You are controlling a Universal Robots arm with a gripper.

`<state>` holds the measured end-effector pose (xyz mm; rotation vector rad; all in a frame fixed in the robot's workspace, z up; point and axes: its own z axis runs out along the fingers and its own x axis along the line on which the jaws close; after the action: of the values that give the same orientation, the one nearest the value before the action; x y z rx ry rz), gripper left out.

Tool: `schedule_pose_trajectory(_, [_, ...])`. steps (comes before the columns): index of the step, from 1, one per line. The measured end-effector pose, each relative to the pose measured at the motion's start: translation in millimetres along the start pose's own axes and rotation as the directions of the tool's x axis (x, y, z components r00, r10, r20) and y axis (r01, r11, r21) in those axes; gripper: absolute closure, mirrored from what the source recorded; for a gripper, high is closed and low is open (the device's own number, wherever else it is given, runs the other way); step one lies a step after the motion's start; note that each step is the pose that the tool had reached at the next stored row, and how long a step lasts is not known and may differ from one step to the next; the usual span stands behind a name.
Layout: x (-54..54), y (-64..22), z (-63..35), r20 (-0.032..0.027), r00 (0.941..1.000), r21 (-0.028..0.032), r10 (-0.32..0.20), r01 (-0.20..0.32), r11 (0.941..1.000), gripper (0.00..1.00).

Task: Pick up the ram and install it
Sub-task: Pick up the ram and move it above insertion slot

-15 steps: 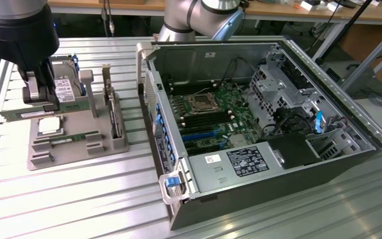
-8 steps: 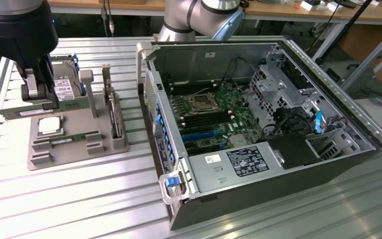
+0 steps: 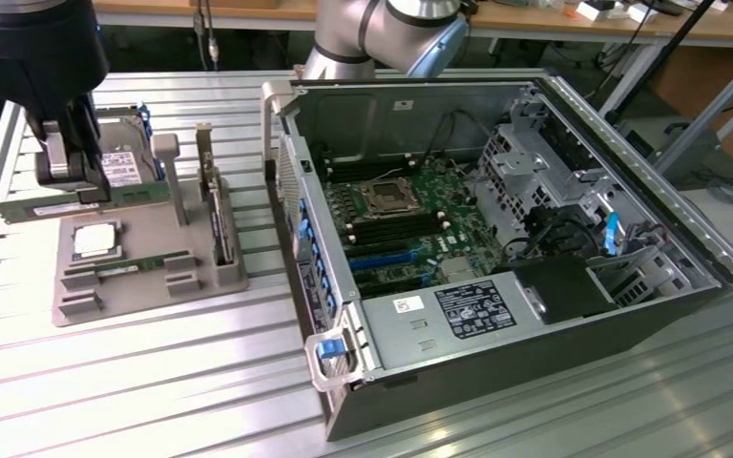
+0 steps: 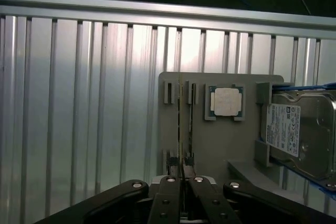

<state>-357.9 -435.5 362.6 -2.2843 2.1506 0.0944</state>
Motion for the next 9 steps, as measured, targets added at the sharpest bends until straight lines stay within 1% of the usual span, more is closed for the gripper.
schedule_pose_trajectory(2, [-0.1,0.1,-2.2,0.0007,1.0,0.0001,0.0,0.0,1.0,0.88])
schedule_pose_trajectory(9, [-0.3,0.2,-5.4,0.0018,1.0,0.0001,0.0,0.0,1.0,0.88])
